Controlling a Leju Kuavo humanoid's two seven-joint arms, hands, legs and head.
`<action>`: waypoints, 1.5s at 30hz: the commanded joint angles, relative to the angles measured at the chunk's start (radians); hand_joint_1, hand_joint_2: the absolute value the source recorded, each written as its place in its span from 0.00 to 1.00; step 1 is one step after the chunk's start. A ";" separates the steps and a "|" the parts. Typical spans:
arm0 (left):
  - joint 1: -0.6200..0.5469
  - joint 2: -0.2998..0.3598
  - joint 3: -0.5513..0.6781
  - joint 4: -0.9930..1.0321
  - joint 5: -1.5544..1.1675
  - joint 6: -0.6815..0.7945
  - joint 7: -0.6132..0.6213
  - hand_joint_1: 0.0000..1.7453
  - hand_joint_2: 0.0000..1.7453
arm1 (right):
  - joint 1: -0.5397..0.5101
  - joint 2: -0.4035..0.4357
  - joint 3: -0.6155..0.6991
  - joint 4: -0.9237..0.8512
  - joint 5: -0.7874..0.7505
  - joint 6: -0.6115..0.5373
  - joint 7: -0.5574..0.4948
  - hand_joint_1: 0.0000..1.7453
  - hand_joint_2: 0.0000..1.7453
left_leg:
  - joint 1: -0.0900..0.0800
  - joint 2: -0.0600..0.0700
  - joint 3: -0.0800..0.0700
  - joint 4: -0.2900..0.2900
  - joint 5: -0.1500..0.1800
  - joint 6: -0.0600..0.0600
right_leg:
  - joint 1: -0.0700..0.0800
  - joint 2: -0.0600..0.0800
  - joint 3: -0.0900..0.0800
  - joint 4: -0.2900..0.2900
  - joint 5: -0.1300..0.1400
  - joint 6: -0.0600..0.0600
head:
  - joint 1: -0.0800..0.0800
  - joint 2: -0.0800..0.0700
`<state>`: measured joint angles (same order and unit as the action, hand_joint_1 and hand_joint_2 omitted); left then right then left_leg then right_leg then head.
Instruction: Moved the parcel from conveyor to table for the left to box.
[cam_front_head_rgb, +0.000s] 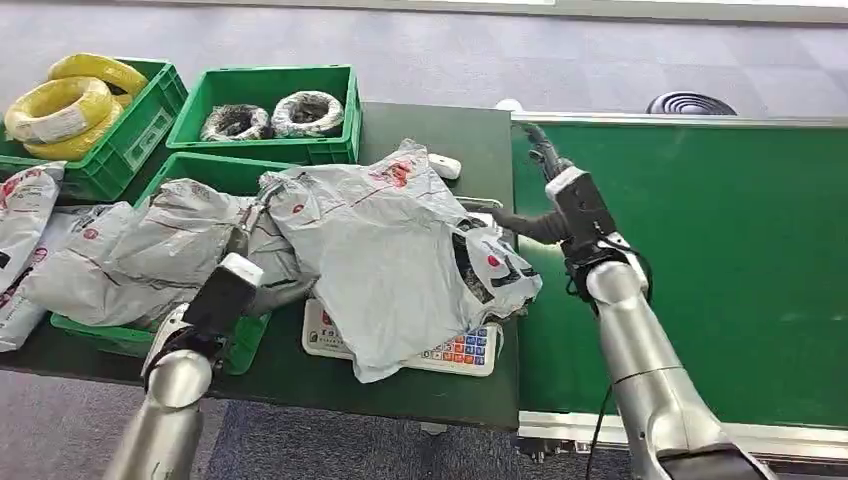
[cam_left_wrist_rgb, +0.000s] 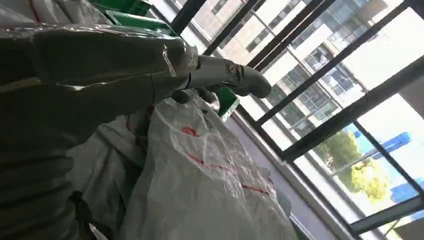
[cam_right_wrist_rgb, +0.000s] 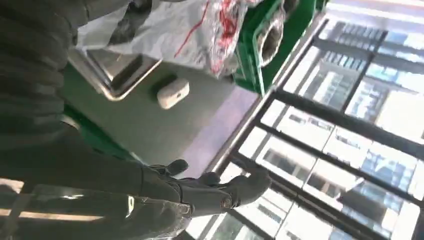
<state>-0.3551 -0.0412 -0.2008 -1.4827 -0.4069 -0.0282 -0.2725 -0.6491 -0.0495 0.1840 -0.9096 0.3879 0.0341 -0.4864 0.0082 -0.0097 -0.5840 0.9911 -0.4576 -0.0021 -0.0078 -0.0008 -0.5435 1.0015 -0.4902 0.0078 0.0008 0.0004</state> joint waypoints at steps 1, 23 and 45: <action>-0.334 -0.042 -0.242 0.480 -0.096 0.020 0.057 0.00 1.00 | 0.276 -0.078 -0.148 -0.393 -0.013 -0.071 -0.005 0.00 1.00 | 0.001 -0.012 -0.002 -0.001 0.003 0.000 | 0.001 -0.013 0.003 -0.002 0.000 0.000 | 0.000 0.000; -0.634 -0.280 -0.489 1.142 -0.361 0.049 0.271 1.00 1.00 | 0.642 0.097 -0.161 -0.625 -0.107 -0.080 0.019 0.00 1.00 | 0.001 -0.001 -0.001 0.000 0.000 0.000 | 0.001 -0.002 0.000 -0.001 0.000 -0.001 | 0.000 0.000; -0.633 -0.132 -0.147 0.666 -0.095 0.060 0.125 1.00 1.00 | 0.709 0.125 -0.244 -0.659 -0.108 -0.064 0.040 0.00 1.00 | 0.000 0.003 -0.003 0.001 0.000 0.000 | 0.000 0.002 -0.003 0.001 0.000 0.000 | 0.000 0.000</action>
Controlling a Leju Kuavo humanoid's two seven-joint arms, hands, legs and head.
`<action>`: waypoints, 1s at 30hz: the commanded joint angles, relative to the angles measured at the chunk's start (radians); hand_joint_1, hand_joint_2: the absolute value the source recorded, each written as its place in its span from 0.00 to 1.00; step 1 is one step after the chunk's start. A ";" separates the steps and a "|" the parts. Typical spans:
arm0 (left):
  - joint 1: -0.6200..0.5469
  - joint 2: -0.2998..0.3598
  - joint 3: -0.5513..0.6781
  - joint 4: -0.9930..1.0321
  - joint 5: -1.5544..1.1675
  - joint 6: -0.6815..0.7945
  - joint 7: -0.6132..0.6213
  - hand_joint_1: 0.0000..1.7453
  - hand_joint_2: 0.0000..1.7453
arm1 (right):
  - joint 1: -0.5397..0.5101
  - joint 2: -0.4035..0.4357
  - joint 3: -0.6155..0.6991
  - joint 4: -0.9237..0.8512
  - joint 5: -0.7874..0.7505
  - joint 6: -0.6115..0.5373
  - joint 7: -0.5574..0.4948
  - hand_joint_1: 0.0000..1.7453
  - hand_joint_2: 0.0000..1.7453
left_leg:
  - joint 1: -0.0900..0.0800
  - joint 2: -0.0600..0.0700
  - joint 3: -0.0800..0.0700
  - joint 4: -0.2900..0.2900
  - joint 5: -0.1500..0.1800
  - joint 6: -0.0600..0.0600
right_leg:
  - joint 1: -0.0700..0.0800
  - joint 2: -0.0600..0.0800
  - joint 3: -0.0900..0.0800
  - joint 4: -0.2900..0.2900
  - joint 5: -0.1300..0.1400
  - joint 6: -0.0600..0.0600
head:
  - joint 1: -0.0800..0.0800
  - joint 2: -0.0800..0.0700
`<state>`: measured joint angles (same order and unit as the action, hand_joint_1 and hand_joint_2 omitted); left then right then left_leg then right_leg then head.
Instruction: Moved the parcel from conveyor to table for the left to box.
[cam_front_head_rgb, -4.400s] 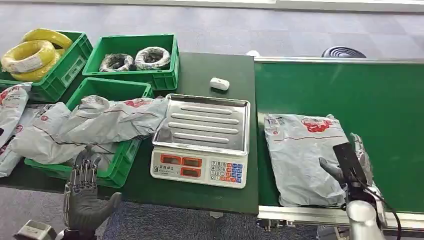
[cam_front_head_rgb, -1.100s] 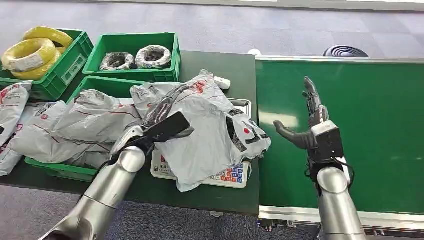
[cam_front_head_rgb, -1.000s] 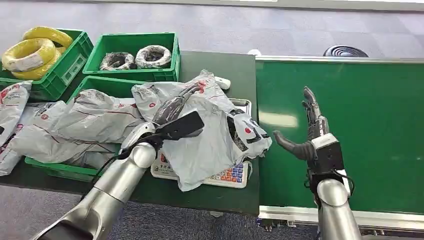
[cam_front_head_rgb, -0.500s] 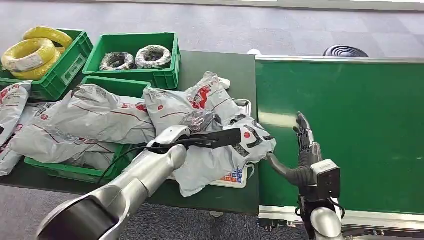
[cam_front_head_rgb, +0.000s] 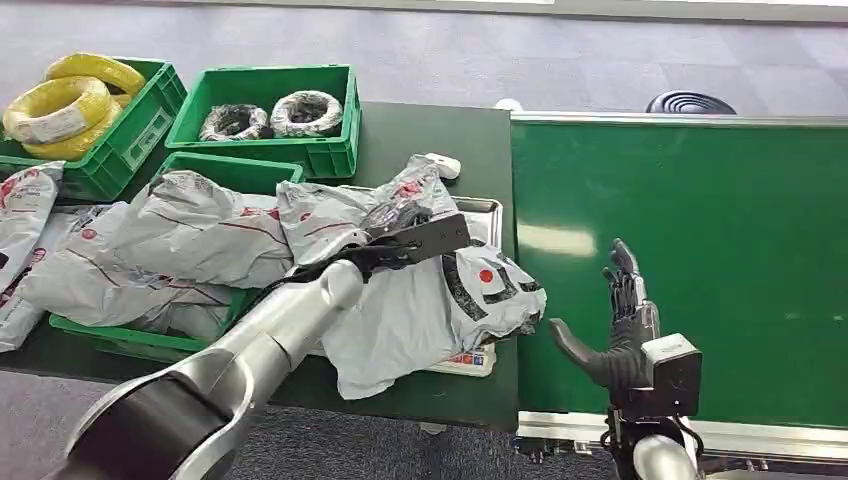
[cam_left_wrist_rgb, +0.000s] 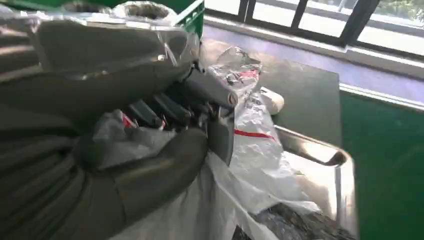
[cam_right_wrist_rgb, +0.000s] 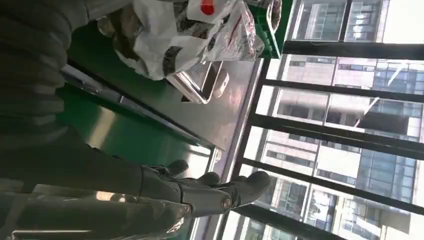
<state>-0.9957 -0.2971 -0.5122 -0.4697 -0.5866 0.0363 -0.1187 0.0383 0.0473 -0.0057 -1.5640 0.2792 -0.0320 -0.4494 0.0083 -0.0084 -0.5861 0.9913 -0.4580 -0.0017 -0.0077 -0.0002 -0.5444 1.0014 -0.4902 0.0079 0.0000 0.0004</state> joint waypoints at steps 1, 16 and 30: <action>0.016 0.128 0.174 -0.374 0.092 0.004 -0.032 1.00 1.00 | 0.025 0.029 -0.057 -0.006 0.000 0.002 0.002 0.00 1.00 | 0.000 0.004 -0.001 0.000 0.000 -0.001 | 0.000 0.003 -0.003 0.000 0.001 -0.001 | 0.000 0.000; 0.105 0.353 0.372 -0.719 -0.375 0.402 0.143 1.00 1.00 | 0.136 0.091 -0.114 -0.096 0.027 -0.006 0.008 0.00 1.00 | 0.000 0.005 0.000 -0.002 0.000 -0.001 | 0.000 0.003 -0.002 0.000 0.000 -0.001 | 0.000 0.000; -0.059 0.395 0.548 0.041 -0.576 0.300 0.306 1.00 1.00 | 0.092 0.085 -0.079 -0.044 0.041 -0.037 0.059 0.00 1.00 | 0.001 0.003 0.002 -0.001 0.000 0.000 | 0.001 0.002 0.001 0.000 0.000 0.000 | 0.000 0.000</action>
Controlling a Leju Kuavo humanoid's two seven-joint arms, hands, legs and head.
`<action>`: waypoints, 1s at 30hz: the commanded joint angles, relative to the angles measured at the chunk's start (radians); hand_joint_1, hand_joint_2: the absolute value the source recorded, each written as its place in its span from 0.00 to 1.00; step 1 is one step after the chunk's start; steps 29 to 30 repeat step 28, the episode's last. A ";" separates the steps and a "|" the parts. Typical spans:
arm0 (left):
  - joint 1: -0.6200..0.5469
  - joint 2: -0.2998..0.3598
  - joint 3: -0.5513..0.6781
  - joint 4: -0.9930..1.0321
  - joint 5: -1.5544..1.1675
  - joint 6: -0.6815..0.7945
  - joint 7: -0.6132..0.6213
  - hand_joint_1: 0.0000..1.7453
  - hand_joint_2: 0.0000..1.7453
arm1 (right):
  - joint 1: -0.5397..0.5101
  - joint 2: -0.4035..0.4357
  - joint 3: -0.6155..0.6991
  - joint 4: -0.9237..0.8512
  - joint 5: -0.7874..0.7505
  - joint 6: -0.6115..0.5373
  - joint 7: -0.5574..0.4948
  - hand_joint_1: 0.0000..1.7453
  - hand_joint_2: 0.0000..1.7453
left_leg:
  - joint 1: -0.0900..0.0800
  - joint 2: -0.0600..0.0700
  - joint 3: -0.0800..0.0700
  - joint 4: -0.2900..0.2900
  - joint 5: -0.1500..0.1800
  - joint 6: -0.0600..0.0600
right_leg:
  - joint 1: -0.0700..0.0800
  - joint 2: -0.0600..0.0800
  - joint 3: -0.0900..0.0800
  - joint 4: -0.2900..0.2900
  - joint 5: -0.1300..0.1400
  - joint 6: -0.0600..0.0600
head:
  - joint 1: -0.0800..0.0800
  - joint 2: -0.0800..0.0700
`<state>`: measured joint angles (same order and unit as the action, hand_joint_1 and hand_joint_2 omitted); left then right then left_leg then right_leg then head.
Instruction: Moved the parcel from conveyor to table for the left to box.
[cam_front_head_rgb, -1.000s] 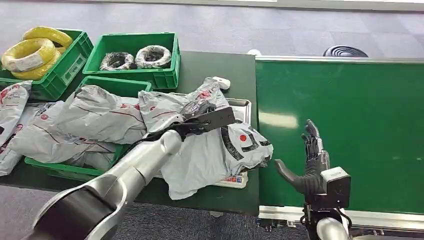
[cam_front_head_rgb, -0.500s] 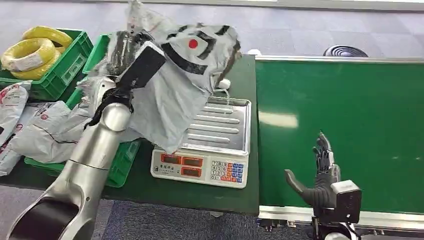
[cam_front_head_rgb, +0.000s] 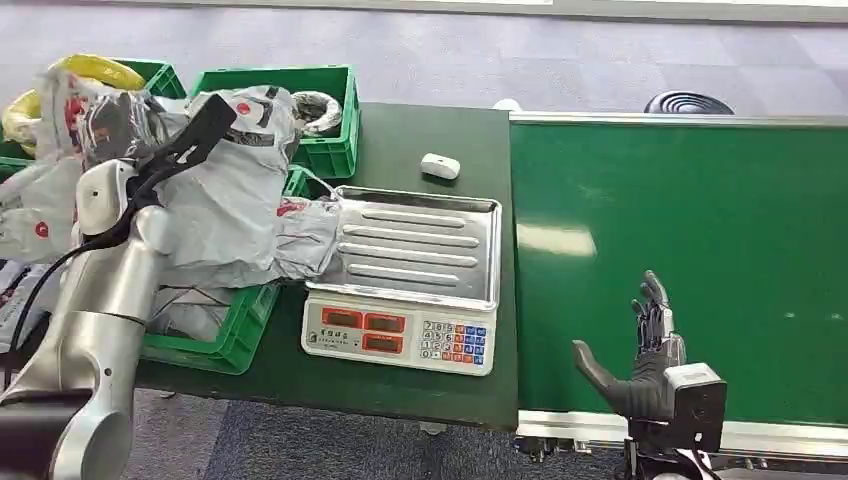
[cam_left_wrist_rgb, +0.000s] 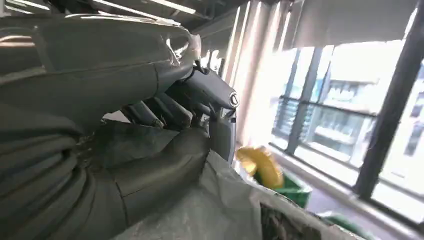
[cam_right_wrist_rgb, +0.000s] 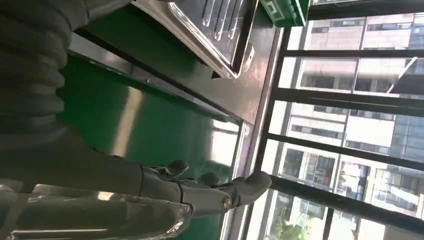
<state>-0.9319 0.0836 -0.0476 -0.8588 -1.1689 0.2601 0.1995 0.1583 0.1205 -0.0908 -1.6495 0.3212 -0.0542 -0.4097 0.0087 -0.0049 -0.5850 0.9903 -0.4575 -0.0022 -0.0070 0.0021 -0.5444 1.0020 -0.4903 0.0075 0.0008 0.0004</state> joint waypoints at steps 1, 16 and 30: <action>-0.125 0.016 0.084 0.433 0.007 0.076 -0.014 1.00 1.00 | -0.026 0.010 0.001 0.035 -0.004 -0.015 0.021 0.00 1.00 | 0.000 0.000 0.001 -0.001 0.000 0.000 | 0.000 -0.001 0.001 -0.001 0.000 0.000 | 0.000 0.000; -0.049 -0.003 0.185 0.283 0.148 0.180 -0.152 0.00 1.00 | -0.030 -0.005 -0.003 0.056 -0.007 -0.021 0.010 0.00 1.00 | 0.001 0.000 0.000 -0.001 0.000 0.000 | 0.001 -0.001 0.000 -0.002 0.001 0.000 | 0.000 0.000; 0.193 -0.070 0.090 -0.277 0.602 0.140 -0.486 0.00 1.00 | -0.039 -0.008 -0.021 0.064 -0.024 -0.015 -0.023 0.00 1.00 | 0.000 0.000 -0.002 0.000 -0.001 0.000 | 0.000 0.000 -0.001 -0.001 0.000 0.000 | 0.000 0.000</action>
